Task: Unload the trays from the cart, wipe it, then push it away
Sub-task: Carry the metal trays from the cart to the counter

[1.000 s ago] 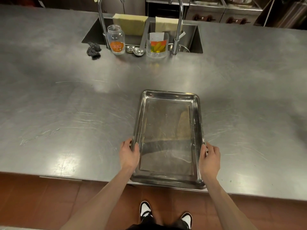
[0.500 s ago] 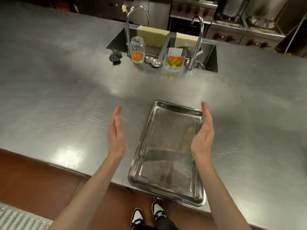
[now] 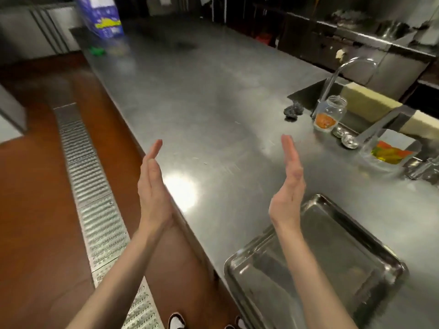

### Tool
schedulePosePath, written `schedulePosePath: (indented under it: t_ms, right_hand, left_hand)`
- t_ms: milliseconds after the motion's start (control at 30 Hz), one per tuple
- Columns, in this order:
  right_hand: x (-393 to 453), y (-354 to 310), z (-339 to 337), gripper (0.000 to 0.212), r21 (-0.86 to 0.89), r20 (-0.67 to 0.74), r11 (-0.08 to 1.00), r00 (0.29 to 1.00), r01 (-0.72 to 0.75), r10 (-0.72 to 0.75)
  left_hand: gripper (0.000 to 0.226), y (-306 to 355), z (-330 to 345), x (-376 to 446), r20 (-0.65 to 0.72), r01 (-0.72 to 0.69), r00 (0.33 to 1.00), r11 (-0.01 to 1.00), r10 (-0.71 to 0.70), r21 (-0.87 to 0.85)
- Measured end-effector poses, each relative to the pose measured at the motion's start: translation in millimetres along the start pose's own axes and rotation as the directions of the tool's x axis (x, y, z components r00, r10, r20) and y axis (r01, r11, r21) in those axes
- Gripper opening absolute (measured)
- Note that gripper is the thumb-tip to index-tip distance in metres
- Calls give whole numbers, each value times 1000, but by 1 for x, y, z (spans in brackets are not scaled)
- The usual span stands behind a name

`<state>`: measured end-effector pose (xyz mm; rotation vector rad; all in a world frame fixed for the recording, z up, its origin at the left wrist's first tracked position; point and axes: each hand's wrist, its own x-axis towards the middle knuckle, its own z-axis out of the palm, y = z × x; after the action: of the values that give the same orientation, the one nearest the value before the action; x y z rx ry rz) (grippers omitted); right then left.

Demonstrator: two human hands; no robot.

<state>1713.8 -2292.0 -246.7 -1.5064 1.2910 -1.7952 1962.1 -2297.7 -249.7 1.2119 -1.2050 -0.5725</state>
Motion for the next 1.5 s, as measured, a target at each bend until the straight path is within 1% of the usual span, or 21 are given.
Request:
schedulePosePath:
  t_ms: [33, 100, 167, 267, 400, 467, 567, 633, 733, 800, 867, 1000, 1167, 1267, 1333, 1433, 1500]
  right_hand:
    - [2, -3, 18, 70, 38, 48, 999, 999, -2, 0]
    - [3, -9, 55, 65, 114, 134, 994, 991, -1, -15]
    - [1, -19, 98, 67, 183, 201, 983, 979, 8, -45]
    - [-11, -36, 162, 70, 249, 264, 968, 959, 34, -102]
    - [-39, -64, 240, 67, 310, 373, 951, 921, -7, -115]
    - [-59, -77, 279, 63, 345, 430, 938, 891, -15, -144]
    - [-94, -98, 337, 58, 352, 524, 936, 832, -17, -182]
    - [-118, -114, 369, 59, 393, 574, 919, 792, -41, -210]
    - [-160, -141, 412, 64, 496, 609, 866, 737, -68, -291]
    - [-193, -164, 436, 65, 538, 644, 835, 696, -117, -317]
    - [-224, -185, 457, 66, 557, 684, 812, 651, -174, -330]
    - [-291, -219, 495, 70, 590, 741, 772, 539, -235, -401]
    - [-367, -248, 529, 63, 574, 811, 747, 353, -334, -466]
    - [-406, -266, 539, 63, 520, 854, 742, 246, -423, -459]
    - [-430, -274, 544, 64, 503, 859, 728, 182, -465, -478]
    - [-461, -285, 552, 61, 442, 870, 730, 49, -521, -491]
    - [-477, -290, 556, 62, 402, 869, 730, -20, -553, -494]
  left_hand:
    - [56, 1, -18, 1, -55, -4, 998, 1000, 5, 18]
    - [61, 2, -53, 2, -156, -19, 987, 998, 27, 56]
    - [62, 3, -94, -1, -250, -18, 967, 995, 43, 98]
    - [49, 0, -160, -11, -365, -2, 928, 984, 68, 178]
    - [53, 4, -241, -31, -493, -6, 864, 980, 105, 198]
    - [52, 6, -281, -46, -551, 11, 825, 970, 128, 242]
    - [54, 9, -339, -70, -632, 60, 760, 952, 152, 301]
    - [57, 13, -371, -86, -674, 94, 722, 945, 153, 315]
    - [59, 20, -413, -109, -734, 121, 659, 939, 167, 322]
    - [58, 24, -440, -127, -771, 153, 614, 932, 170, 328]
    - [59, 27, -464, -145, -808, 188, 561, 924, 177, 333]
    - [58, 35, -510, -189, -878, 252, 425, 903, 219, 347]
    - [53, 44, -546, -246, -935, 364, 242, 870, 258, 334]
    - [55, 52, -554, -274, -951, 432, 161, 847, 265, 309]
    - [57, 56, -559, -291, -951, 466, 99, 831, 293, 304]
    - [57, 57, -566, -313, -949, 512, -12, 817, 315, 265]
    - [59, 55, -567, -325, -944, 520, -86, 823, 319, 231]
